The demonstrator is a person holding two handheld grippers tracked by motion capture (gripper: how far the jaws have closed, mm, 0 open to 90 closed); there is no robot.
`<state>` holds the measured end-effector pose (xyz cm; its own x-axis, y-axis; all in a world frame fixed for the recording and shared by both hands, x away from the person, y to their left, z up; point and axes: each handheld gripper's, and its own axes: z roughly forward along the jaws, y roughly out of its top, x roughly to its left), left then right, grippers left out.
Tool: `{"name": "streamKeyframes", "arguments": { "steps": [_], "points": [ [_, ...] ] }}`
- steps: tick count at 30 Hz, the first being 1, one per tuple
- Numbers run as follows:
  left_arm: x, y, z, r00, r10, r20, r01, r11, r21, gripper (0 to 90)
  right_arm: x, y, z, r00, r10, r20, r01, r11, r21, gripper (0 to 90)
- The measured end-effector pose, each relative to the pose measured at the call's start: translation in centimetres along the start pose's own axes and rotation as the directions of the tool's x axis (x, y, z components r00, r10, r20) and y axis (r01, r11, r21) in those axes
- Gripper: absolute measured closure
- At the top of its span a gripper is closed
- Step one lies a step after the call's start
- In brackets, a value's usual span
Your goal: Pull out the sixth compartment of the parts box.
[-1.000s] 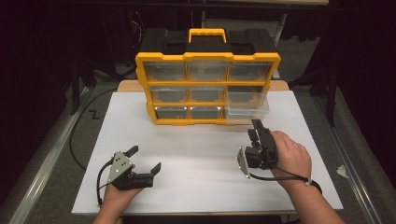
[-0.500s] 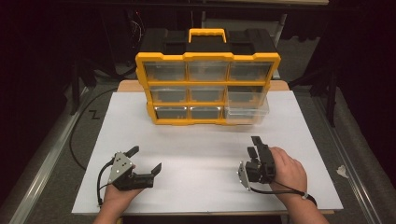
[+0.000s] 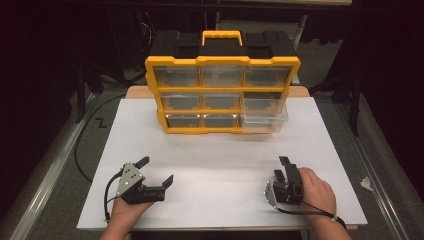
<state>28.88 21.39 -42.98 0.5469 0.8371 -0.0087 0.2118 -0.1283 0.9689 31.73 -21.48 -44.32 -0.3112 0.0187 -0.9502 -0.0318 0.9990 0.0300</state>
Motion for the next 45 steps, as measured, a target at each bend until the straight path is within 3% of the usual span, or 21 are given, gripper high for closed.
{"name": "streamKeyframes", "arguments": {
  "steps": [10, 14, 16, 19, 25, 28, 33, 34, 35, 37, 42, 44, 45],
  "points": [
    [0.0, -0.1, 0.1, 1.0000, 0.000, -0.001, 0.000, 1.0000, 0.009, 0.7, -0.3, -0.8, 0.4, 0.9996, 0.024, -0.013, -0.023, 0.999, 0.028, 24.7],
    [0.0, -0.1, 0.1, 1.0000, -0.001, -0.001, 0.001, 1.0000, 0.008, 0.7, -0.3, -0.7, 0.3, 0.9996, 0.025, 0.012, -0.026, 0.999, 0.025, 12.3],
    [0.0, -0.1, 0.1, 1.0000, -0.001, -0.002, 0.001, 1.0000, 0.009, 0.7, -0.5, -0.6, 0.3, 0.9999, 0.006, 0.008, -0.006, 1.000, 0.020, 0.9],
    [0.0, -0.1, 0.1, 1.0000, -0.004, -0.005, 0.004, 1.0000, 0.008, 0.7, -0.4, -0.4, 0.2, 0.9991, 0.006, 0.041, -0.006, 1.000, 0.008, 0.9],
    [0.1, -0.1, 0.0, 0.9999, -0.011, -0.002, 0.011, 0.9999, 0.009, 0.7, -0.5, -0.4, 0.1, 0.9985, 0.019, 0.051, -0.019, 1.000, -0.001, 0.9],
    [0.2, -0.1, 0.1, 0.9998, -0.018, -0.005, 0.018, 0.9998, 0.005, 0.7, -0.7, -0.7, 0.1, 0.9968, 0.067, 0.045, -0.067, 0.998, 0.000, 0.9],
    [0.4, 0.0, 0.0, 0.9991, -0.034, -0.025, 0.033, 0.9994, -0.006, 0.4, -0.8, -1.1, 0.2, 0.9837, 0.178, 0.025, -0.178, 0.984, 0.007, 0.9],
    [0.4, 0.0, 0.0, 0.9991, -0.035, -0.025, 0.035, 0.9994, -0.004, 0.4, -0.9, -1.2, 0.2, 0.9796, 0.200, 0.018, -0.201, 0.980, 0.017, 0.9],
    [0.5, 0.0, 0.0, 0.9990, -0.036, -0.025, 0.036, 0.9993, -0.004, 0.4, -0.9, -1.3, 0.2, 0.9685, 0.249, 0.002, -0.249, 0.968, 0.016, 0.9],
    [0.5, 0.0, 0.0, 0.9990, -0.036, -0.026, 0.036, 0.9994, 0.000, 0.4, -1.1, -1.5, 0.2, 0.9574, 0.288, -0.026, -0.287, 0.958, 0.017, 0.9],
    [0.4, 0.0, 0.1, 0.9993, -0.032, -0.017, 0.032, 0.9995, 0.001, 0.4, -1.2, -1.8, 0.3, 0.9141, 0.401, -0.064, -0.399, 0.916, 0.035, 1.0],
    [0.4, 0.0, 0.1, 0.9993, -0.033, -0.014, 0.033, 0.9994, -0.002, 0.4, -1.3, -1.9, 0.3, 0.8865, 0.456, -0.078, -0.454, 0.890, 0.041, 1.0],
    [0.4, 0.0, 0.1, 0.9993, -0.034, -0.014, 0.034, 0.9994, -0.005, 0.4, -1.1, -1.9, 0.3, 0.8564, 0.509, -0.084, -0.507, 0.861, 0.045, 0.9]
  ]
}}
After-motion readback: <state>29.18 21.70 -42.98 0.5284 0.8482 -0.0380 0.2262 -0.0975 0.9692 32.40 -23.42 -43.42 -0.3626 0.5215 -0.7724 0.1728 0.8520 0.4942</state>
